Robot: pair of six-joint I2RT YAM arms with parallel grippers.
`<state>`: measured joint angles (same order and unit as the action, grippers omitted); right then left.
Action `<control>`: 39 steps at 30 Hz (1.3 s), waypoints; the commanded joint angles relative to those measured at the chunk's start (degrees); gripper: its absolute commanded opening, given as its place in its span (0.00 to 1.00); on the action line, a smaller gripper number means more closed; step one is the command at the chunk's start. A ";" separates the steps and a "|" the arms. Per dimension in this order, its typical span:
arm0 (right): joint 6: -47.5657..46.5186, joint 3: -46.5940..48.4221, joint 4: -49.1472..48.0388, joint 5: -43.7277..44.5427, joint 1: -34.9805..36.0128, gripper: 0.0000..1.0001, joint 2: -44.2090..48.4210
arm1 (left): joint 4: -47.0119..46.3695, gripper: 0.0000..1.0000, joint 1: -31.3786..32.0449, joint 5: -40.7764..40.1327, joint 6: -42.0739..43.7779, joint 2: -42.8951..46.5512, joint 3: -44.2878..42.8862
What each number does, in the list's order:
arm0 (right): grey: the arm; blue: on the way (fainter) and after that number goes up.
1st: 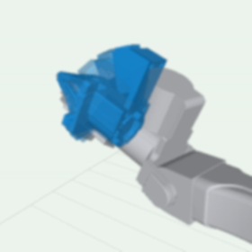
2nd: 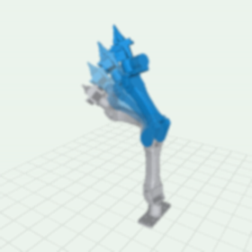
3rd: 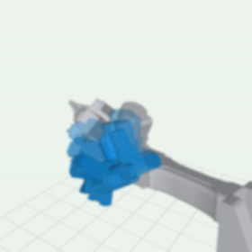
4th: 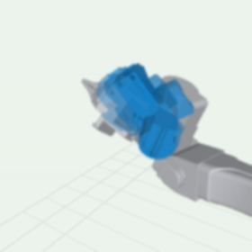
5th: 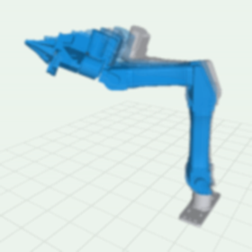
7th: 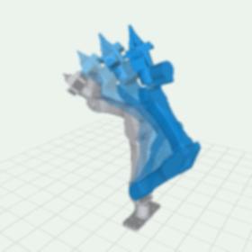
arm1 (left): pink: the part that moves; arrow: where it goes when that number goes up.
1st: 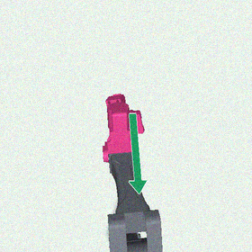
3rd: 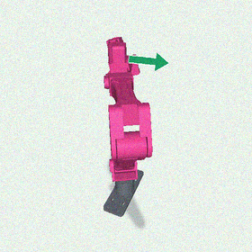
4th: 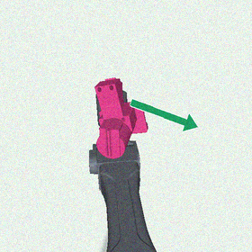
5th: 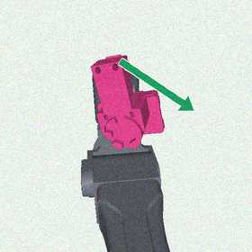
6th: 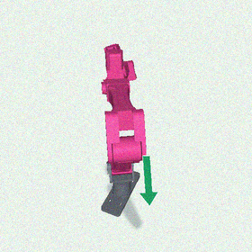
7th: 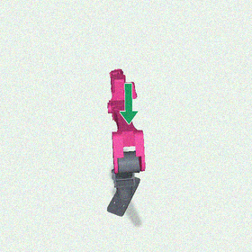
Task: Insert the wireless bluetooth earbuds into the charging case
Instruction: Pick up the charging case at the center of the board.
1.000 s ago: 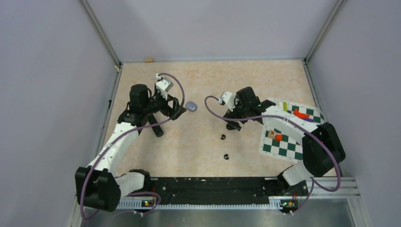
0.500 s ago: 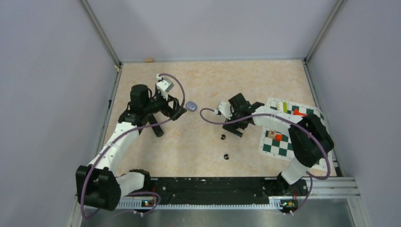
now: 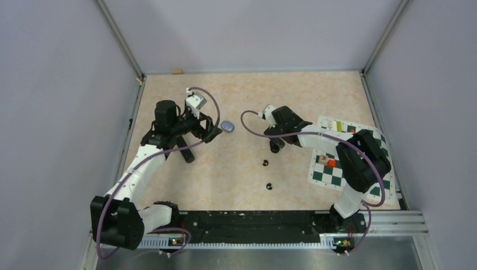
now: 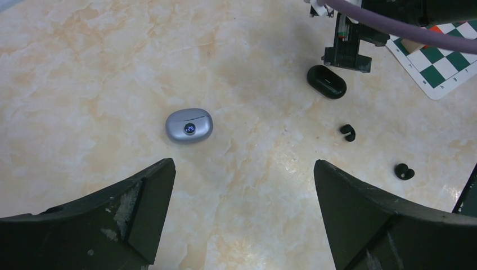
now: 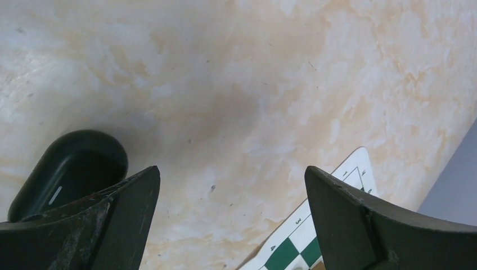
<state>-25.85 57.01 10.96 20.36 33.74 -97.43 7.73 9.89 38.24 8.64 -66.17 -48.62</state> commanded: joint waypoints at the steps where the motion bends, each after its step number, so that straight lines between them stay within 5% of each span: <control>1: 5.51 1.82 -4.67 1.48 -1.51 0.99 -1.49 | -2.28 0.99 -0.31 1.44 -0.46 0.38 0.41; 12: 12.42 5.01 3.16 -5.48 -6.91 0.98 8.07 | -2.33 0.99 -0.66 2.45 -0.95 0.20 0.48; 21: 21.88 5.64 9.14 -29.67 -8.13 0.85 5.11 | -2.39 0.99 -0.66 2.31 -1.22 0.55 0.43; 30: 23.52 6.67 10.70 -32.91 -5.86 0.77 -0.13 | -2.46 0.99 -0.86 1.80 -0.82 0.81 0.54; 39: 20.58 8.35 12.61 -23.17 1.32 0.77 -4.74 | -2.48 0.99 -0.90 1.82 -0.66 0.35 0.54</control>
<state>-4.12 62.46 22.76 -8.19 33.34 -100.01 7.68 9.41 39.62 7.66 -66.17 -48.60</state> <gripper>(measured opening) 0.770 0.986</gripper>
